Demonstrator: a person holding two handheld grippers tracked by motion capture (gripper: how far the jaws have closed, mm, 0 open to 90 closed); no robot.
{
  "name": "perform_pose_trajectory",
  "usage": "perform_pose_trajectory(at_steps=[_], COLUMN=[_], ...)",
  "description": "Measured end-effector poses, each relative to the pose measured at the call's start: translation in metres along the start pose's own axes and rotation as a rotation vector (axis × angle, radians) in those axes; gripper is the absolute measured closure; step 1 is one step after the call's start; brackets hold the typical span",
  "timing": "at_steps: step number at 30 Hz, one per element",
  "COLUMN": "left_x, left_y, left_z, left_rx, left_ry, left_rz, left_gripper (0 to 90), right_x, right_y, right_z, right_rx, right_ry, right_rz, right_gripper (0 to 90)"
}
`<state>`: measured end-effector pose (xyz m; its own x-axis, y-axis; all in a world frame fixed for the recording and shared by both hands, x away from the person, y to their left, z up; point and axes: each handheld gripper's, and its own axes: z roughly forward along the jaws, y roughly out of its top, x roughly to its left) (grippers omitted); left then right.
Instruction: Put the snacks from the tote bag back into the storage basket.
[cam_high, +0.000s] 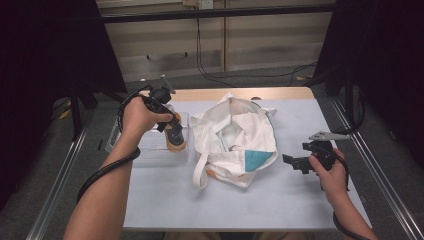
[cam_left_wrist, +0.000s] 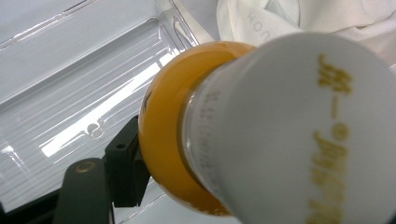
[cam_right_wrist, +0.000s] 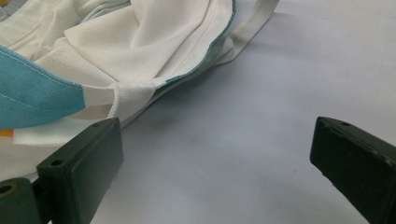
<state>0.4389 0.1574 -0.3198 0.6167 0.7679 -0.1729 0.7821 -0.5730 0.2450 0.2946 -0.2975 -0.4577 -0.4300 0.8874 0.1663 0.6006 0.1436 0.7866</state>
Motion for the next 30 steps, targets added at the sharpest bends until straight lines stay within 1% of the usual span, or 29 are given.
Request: perform_pose_trajectory(at_steps=[1, 9, 10, 16, 17, 20, 27, 28, 30], left_x=[-0.0002, 0.0004, 0.0007, 0.0004, 0.0008, 0.0014, 0.0018, 0.002, 0.002], left_y=[0.0, -0.0013, -0.0014, -0.0021, -0.002, -0.0025, -0.0043, -0.0045, -0.005], left_z=[0.0007, 0.0034, 0.0038, 0.0064, 0.0063, 0.0073, 0.0096, 0.0102, 0.0106], left_rx=[-0.006, -0.008, -0.006, -0.008, -0.004, -0.002, 0.001, -0.008, -0.005], left_ry=[0.003, -0.001, 0.001, 0.001, 0.004, 0.0, -0.002, -0.003, -0.003], left_rz=[-0.001, -0.008, -0.003, -0.006, 0.001, -0.004, -0.015, -0.014, -0.018], left_gripper=[30.3, 30.3, 30.3, 30.3, 30.3, 30.3, 30.3, 30.3, 30.3], right_x=[-0.0001, -0.0002, -0.0002, -0.0005, -0.0005, -0.0006, -0.0006, -0.0007, -0.0007], right_y=[0.0, 0.0, 0.0, -0.0003, -0.0004, -0.0005, -0.0007, -0.0008, -0.0007], right_z=[0.0, -0.0002, 0.0, 0.0, 0.0, -0.0006, 0.0, 0.0001, -0.0001], right_rx=[-0.001, -0.001, -0.001, 0.002, 0.001, 0.003, 0.004, 0.003, 0.003], right_ry=[0.003, 0.001, 0.005, 0.007, 0.005, -0.002, 0.0, 0.003, 0.0], right_rz=[0.002, 0.0, 0.001, 0.001, 0.001, 0.006, 0.001, 0.003, 0.001], right_gripper=[2.5, 2.5, 2.5, 2.5, 2.5, 2.5, 2.5, 2.5, 2.5])
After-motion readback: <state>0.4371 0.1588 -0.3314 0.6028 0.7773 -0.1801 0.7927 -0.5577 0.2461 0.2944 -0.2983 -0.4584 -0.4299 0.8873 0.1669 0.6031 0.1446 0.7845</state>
